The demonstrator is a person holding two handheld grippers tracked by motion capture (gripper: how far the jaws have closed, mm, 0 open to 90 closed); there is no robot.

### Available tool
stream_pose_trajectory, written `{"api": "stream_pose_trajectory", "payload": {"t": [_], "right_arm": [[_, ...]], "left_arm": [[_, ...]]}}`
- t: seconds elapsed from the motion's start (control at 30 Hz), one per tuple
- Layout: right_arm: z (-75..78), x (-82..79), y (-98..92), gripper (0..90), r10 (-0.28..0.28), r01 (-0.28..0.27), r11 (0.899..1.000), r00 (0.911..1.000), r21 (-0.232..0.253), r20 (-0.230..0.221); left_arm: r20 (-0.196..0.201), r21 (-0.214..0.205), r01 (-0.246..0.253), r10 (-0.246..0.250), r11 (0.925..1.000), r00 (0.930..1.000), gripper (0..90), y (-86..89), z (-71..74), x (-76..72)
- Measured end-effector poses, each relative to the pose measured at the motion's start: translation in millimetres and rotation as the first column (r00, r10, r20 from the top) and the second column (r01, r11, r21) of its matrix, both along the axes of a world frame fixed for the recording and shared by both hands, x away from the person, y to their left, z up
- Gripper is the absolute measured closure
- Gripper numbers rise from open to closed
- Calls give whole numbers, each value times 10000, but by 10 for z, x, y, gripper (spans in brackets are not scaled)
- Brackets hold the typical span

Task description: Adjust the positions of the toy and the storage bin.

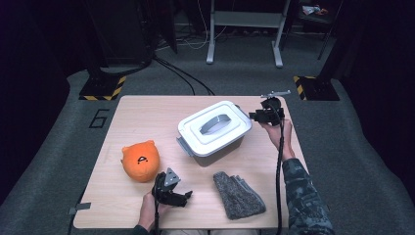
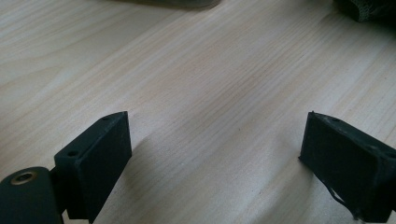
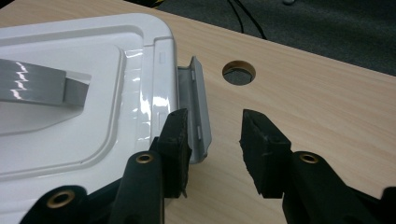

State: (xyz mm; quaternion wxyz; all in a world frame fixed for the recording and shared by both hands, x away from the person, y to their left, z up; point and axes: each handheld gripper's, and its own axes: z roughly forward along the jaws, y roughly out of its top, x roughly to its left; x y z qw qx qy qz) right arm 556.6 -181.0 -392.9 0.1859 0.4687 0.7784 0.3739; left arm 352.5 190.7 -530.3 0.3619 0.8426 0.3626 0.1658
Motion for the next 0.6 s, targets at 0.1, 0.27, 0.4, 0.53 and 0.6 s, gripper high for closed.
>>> {"api": "stream_pose_trajectory", "payload": {"t": [0.1,0.27,0.4,0.53,0.6], "right_arm": [[-49,73,35,655,240,-240,9997,9997,-31,6],[-103,191,51,662,310,-298,9991,9986,297,-420],[-145,264,65,669,458,-444,9987,9974,265,-563],[-169,289,76,712,538,-506,9976,9963,474,-673],[-174,292,82,733,580,-545,9970,9962,543,-652]], "left_arm": [[1,-3,-3,3,10000,10000,85,0,0,0],[13,1,-9,9,10000,10000,85,-1,-1,-1],[-5,19,18,-18,10000,10000,86,1,1,0],[-6,19,19,-19,10000,10000,85,1,1,0],[-6,22,20,-20,10000,10000,85,1,1,0]]}}
